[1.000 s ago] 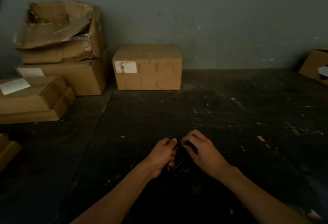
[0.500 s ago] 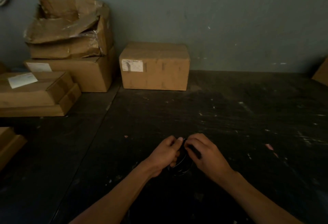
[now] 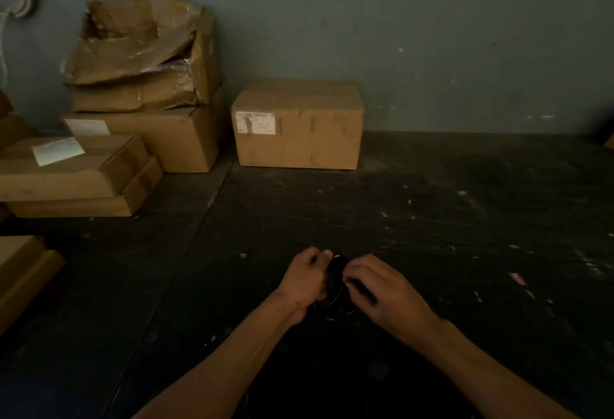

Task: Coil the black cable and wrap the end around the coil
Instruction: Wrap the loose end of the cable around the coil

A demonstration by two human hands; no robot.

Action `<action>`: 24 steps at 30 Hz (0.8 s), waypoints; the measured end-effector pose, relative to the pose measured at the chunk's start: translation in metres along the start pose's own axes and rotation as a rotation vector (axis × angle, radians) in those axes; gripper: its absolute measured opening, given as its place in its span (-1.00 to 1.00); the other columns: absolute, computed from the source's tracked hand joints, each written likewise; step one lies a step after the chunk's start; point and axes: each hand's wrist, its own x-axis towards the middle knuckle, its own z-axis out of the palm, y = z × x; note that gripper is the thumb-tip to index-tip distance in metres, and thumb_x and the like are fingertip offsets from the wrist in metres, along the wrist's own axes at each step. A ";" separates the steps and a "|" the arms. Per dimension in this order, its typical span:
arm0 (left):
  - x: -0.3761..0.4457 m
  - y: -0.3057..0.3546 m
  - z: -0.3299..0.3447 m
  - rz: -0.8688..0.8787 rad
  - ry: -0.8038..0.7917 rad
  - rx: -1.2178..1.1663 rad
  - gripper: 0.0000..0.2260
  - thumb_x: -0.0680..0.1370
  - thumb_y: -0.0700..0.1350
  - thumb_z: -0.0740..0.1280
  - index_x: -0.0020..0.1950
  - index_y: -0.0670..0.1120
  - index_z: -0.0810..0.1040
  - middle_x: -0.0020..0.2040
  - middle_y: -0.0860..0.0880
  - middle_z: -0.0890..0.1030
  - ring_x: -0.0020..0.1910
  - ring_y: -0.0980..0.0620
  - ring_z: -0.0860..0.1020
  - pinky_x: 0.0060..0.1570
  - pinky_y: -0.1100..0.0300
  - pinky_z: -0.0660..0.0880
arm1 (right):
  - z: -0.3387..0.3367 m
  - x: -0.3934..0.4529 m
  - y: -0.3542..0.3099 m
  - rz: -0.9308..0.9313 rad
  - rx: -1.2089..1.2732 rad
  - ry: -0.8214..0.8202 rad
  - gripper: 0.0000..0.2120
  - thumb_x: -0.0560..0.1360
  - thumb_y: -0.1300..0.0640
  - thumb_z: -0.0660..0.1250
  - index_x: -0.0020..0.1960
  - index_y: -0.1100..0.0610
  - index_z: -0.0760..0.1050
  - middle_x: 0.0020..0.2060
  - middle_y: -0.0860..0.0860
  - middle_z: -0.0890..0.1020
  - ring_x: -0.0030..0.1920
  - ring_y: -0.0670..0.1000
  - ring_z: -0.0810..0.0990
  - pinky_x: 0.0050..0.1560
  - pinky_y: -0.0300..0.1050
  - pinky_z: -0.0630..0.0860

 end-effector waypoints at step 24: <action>0.000 0.007 0.010 0.469 0.185 0.432 -0.80 0.66 -0.03 0.15 -0.07 -0.11 0.42 -0.25 0.02 0.48 -0.33 0.22 0.45 -0.33 0.32 0.41 | 0.003 0.020 -0.019 1.185 1.213 0.243 -0.86 0.53 0.27 0.33 0.09 0.18 0.52 -0.21 0.12 0.66 -0.24 0.02 0.61 -0.19 -0.12 0.50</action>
